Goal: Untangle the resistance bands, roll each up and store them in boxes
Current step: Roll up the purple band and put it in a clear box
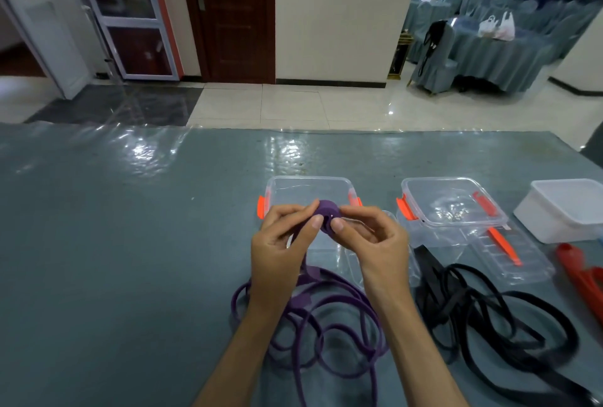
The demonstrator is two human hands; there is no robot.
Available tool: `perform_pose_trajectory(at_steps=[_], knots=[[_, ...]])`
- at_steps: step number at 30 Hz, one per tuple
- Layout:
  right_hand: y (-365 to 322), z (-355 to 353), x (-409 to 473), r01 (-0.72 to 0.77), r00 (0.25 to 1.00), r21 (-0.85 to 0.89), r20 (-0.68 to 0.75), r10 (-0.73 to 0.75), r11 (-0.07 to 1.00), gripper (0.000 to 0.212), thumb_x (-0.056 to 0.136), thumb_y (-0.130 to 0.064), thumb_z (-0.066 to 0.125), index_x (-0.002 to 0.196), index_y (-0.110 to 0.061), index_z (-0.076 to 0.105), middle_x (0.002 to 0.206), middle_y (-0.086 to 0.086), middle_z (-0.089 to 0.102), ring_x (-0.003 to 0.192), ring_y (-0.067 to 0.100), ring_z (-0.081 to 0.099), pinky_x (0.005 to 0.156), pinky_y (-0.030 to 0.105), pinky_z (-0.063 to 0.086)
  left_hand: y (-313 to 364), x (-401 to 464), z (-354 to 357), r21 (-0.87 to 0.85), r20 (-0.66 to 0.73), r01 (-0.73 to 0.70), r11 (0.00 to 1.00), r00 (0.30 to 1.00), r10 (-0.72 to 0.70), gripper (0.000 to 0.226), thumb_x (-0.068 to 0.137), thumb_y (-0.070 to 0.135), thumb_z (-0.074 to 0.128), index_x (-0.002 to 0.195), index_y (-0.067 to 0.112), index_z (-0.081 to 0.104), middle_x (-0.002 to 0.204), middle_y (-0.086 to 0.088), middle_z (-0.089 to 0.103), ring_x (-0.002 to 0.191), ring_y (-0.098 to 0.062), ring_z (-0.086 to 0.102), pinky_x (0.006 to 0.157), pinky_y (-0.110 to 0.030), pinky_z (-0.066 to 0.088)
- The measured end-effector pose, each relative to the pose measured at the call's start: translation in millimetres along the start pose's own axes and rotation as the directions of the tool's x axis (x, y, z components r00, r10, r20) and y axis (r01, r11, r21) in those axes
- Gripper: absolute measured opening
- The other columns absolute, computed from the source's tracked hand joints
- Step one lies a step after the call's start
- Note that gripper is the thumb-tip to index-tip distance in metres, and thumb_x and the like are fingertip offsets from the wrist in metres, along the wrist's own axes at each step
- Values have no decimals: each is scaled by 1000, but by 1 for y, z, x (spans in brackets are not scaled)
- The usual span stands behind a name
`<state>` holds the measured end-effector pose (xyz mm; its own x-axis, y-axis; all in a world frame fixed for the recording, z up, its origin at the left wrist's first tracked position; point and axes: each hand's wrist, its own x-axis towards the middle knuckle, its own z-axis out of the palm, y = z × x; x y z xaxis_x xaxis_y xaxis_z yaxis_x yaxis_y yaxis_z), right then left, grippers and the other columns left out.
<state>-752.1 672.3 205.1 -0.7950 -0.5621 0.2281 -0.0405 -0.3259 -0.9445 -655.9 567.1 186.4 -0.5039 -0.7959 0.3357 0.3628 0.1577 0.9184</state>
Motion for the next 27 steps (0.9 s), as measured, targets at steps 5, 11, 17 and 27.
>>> perform_pose_trajectory(at_steps=[5,11,17,27], knots=[[7,-1,3,-44,998,16,46,43,999,13,86,-11,86,96,-15,79,110,9,80,101,32,79,82,43,66,-3,4,-10,113,67,-64,992,996,56,31,90,18,76,120,18,77,107,-1,77,105,-28,73,97,-46,59],[5,5,11,-64,996,8,58,64,998,20,80,-23,91,84,-16,72,100,15,80,94,33,80,79,40,67,-5,1,-7,-4,-24,-12,1000,1000,12,30,85,8,85,106,29,79,103,-2,80,100,-24,78,89,-29,62],[6,13,19,-31,999,4,-39,31,1000,15,87,-19,83,102,-17,80,103,10,81,96,26,80,80,34,65,-16,12,-3,-21,60,4,1000,998,-3,35,83,7,86,112,26,81,114,-7,78,109,-29,75,93,-34,62],[-3,1,31,-40,997,-58,62,44,998,16,81,-15,85,93,-11,76,100,15,78,98,32,77,75,40,66,-10,19,-10,-166,145,140,976,983,-116,34,82,12,85,114,18,79,112,-8,80,106,-26,78,92,-28,61]])
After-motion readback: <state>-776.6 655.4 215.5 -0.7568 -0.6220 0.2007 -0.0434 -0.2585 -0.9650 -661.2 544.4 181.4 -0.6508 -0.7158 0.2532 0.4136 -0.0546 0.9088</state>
